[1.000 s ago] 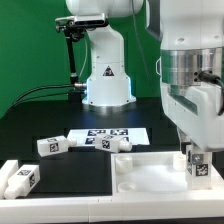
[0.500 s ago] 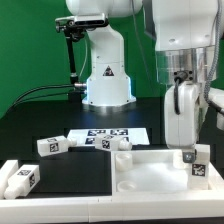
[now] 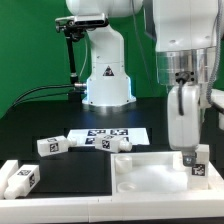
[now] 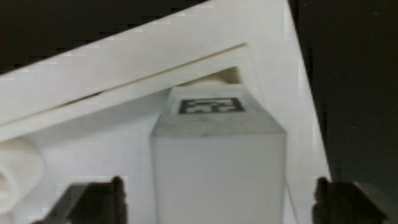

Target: Assemble one leg

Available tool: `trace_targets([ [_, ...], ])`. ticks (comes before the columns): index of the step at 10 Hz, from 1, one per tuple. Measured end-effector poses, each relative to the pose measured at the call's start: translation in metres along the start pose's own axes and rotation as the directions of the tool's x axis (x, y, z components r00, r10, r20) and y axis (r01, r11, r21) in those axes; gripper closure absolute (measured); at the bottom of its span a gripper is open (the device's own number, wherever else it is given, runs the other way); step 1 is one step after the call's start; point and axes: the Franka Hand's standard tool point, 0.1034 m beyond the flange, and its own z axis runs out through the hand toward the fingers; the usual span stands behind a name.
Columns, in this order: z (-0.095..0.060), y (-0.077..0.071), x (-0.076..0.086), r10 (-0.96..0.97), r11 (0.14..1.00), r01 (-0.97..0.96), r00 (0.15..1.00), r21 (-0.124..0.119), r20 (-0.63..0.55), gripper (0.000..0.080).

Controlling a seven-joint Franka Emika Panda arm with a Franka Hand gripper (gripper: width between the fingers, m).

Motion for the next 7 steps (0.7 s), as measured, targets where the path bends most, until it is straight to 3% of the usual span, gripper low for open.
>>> trace_targets([
  [1,-0.018,-0.004,-0.004,-0.028,0.999,0.028,0.999,0.020,0.018,0.0186],
  [3,-0.035,-0.011,0.002,-0.037,0.998,0.035,0.999,0.049,0.029,0.0158],
  [7,-0.025,-0.008,0.005,-0.037,0.999,0.036,0.999,0.035,0.018,0.0151],
])
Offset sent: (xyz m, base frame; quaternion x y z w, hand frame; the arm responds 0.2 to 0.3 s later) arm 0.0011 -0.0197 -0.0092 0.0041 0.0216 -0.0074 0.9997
